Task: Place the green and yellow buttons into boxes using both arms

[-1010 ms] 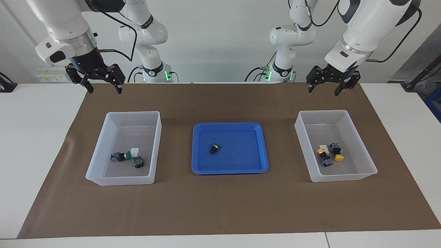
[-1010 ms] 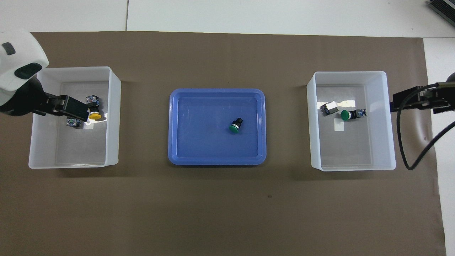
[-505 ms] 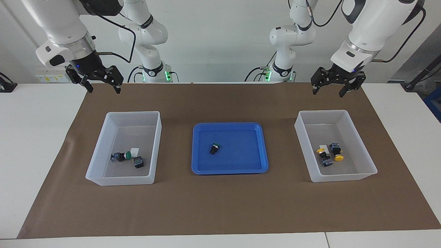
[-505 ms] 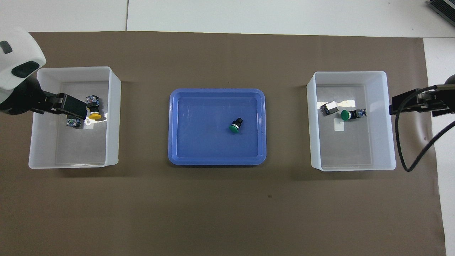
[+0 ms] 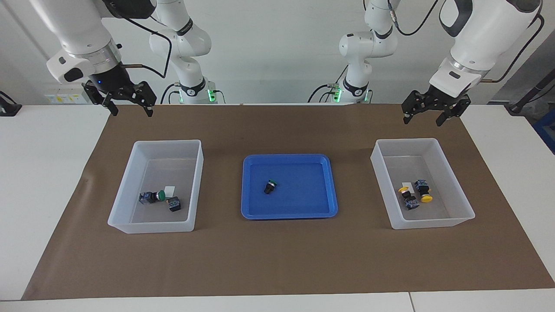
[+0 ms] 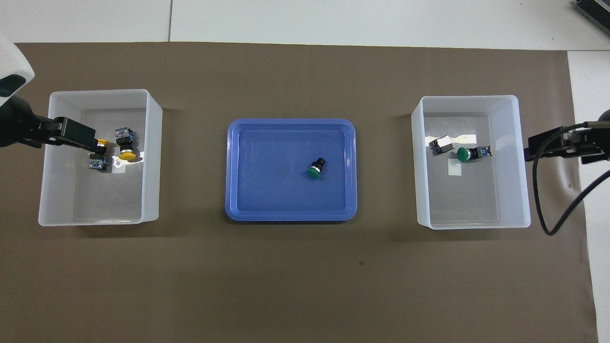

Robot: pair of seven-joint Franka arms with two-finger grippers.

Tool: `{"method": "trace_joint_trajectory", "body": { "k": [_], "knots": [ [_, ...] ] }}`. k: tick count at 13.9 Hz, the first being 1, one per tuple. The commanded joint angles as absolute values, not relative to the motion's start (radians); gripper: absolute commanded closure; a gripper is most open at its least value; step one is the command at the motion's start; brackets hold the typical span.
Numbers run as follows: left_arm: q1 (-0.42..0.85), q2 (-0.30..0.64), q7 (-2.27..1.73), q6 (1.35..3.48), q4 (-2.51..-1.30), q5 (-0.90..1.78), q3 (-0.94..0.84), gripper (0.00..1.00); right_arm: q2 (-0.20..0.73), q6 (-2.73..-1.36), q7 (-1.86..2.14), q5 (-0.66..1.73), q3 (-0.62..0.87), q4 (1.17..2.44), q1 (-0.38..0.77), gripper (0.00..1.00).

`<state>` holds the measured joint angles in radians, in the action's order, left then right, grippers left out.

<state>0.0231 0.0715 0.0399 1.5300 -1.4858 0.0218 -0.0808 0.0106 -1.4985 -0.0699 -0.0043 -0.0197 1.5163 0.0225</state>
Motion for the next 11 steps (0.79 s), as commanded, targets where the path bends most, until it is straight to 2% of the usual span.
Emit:
{"method": "trace_joint_trajectory", "body": {
  "k": [1,11],
  "knots": [
    [0.051,0.066,0.048,1.571,-1.529,0.011,-0.051,0.0,-0.014,-1.531,-0.013,-0.063,0.011,1.548,0.0,0.0],
    [0.046,0.069,0.044,1.591,-1.522,-0.009,-0.054,0.0,-0.015,-1.529,-0.054,-0.044,0.012,1.543,0.011,0.0]
  ]
}}
